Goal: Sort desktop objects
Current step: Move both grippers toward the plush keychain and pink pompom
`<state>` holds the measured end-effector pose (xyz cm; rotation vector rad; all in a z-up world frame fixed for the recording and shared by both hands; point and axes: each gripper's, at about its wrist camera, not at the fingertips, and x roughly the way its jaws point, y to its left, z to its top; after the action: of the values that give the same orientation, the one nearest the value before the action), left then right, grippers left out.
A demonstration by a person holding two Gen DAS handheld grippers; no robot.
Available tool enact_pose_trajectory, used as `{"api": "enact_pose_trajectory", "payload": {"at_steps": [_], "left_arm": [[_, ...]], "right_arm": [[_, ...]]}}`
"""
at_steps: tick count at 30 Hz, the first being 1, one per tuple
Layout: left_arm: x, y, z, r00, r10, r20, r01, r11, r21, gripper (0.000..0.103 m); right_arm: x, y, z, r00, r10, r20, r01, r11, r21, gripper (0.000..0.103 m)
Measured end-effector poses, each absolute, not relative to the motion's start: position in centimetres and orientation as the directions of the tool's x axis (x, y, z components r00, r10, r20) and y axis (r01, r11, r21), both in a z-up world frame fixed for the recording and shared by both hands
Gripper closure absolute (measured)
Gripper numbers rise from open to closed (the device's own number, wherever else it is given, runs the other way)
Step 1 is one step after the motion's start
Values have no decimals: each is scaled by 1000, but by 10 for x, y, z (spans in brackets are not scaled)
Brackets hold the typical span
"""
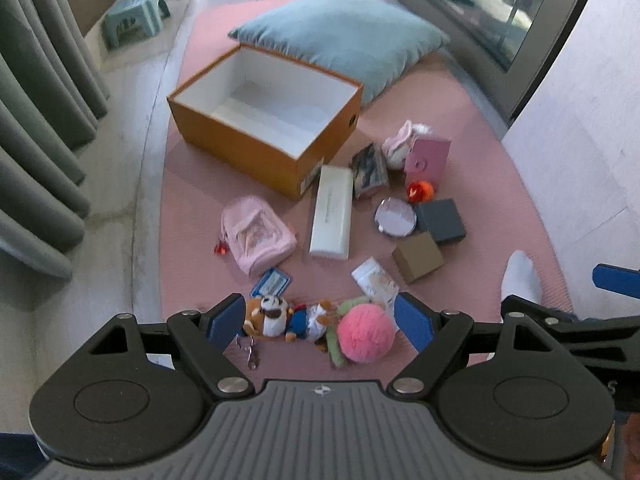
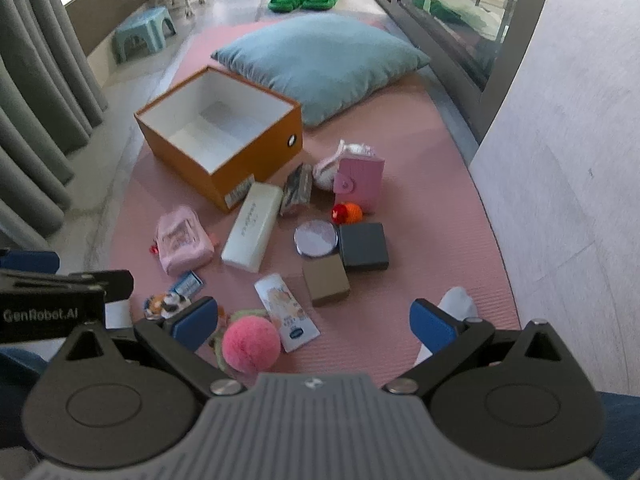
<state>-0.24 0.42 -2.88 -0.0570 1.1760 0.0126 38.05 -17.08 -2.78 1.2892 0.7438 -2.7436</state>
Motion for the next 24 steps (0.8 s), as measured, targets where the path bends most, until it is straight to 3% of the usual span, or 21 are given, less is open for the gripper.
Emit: {"api": "enact_pose_trajectory", "payload": {"at_steps": [24], "left_arm": [[31,36,-158,166,13,-986,-223,975,-24,6]], "right_arm": [[330,-163,-111,-565,259,-784,216,-870,-444,0]]}}
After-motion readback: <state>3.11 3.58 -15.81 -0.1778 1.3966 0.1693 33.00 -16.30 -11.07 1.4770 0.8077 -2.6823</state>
